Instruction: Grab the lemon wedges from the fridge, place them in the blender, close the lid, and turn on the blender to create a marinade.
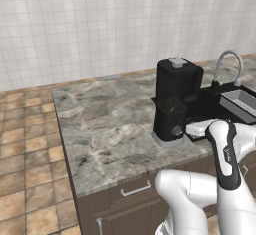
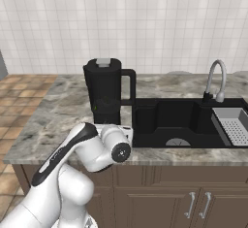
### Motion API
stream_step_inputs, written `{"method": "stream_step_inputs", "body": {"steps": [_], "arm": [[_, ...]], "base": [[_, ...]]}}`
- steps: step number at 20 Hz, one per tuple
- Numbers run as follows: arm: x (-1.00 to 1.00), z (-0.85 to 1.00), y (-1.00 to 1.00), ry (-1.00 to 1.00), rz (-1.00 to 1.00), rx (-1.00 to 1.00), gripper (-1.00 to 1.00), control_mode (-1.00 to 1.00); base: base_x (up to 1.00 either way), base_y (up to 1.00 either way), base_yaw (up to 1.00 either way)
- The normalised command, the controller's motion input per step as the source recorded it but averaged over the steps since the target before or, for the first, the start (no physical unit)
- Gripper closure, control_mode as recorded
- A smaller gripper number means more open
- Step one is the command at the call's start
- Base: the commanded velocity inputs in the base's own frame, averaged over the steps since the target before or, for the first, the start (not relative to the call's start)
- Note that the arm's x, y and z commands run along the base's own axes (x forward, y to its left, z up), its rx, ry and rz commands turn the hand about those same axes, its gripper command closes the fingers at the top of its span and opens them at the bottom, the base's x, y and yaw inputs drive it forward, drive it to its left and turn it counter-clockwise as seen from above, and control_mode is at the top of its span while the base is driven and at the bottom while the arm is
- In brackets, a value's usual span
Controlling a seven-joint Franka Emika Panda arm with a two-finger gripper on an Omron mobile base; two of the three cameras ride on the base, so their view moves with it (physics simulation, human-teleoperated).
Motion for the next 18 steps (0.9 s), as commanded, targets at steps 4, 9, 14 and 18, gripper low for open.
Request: {"method": "stream_step_inputs", "body": {"steps": [4, 9, 14, 18], "arm": [[0.02, -0.45, 0.43, 0.00, -0.08, 0.00, 1.00, -1.00], [0.03, -0.41, 0.46, -0.01, -0.07, 0.00, 1.00, -1.00], [0.19, -0.35, 0.47, -0.05, -0.07, 0.00, 1.00, -1.00], [0.33, -0.46, 0.37, -0.05, -0.07, 0.00, 1.00, -1.00]], "base": [[0.00, 0.00, 0.00], [0.00, 0.00, 0.00], [0.00, 0.00, 0.00], [0.00, 0.00, 0.00]]}}
